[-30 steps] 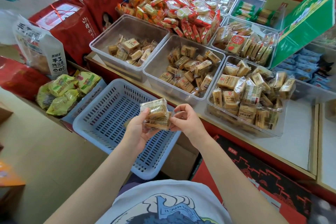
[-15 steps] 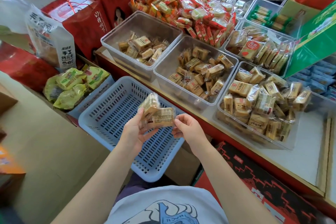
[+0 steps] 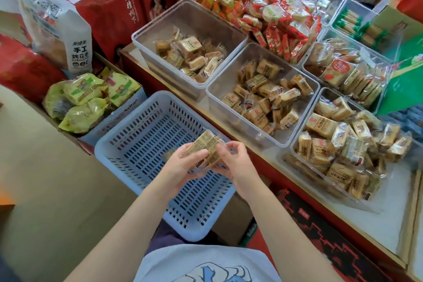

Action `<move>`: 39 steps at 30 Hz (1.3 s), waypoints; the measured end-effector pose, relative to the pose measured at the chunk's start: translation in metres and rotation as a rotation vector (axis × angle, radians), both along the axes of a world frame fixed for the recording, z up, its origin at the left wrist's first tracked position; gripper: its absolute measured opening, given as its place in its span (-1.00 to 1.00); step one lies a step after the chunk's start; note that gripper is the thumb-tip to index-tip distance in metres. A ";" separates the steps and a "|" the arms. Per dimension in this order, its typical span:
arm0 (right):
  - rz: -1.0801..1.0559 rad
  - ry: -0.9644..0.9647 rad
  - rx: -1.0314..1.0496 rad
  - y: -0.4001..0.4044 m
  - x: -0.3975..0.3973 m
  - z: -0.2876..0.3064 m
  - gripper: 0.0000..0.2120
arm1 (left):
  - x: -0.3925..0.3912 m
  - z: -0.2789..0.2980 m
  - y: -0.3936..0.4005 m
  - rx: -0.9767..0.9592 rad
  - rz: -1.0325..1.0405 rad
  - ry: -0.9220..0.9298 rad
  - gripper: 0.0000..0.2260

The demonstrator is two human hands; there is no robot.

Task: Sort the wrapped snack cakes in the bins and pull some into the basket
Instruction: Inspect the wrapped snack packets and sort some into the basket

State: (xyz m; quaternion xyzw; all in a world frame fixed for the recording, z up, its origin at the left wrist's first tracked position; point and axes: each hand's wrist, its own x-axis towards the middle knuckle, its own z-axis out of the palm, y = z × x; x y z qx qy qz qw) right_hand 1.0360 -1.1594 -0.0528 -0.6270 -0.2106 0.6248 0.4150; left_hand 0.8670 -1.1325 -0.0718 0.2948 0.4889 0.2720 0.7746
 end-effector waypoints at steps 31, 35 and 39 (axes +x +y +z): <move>-0.097 0.084 0.093 0.198 -0.019 0.040 -0.55 | 0.019 0.047 0.207 0.306 0.177 0.242 -0.60; -0.190 0.156 0.083 0.243 -0.019 0.047 -0.44 | 0.020 0.048 0.254 0.393 0.090 0.401 -0.23; -0.149 0.021 0.055 0.230 -0.005 0.042 -0.38 | 0.024 0.033 0.261 0.773 -0.247 0.974 -0.32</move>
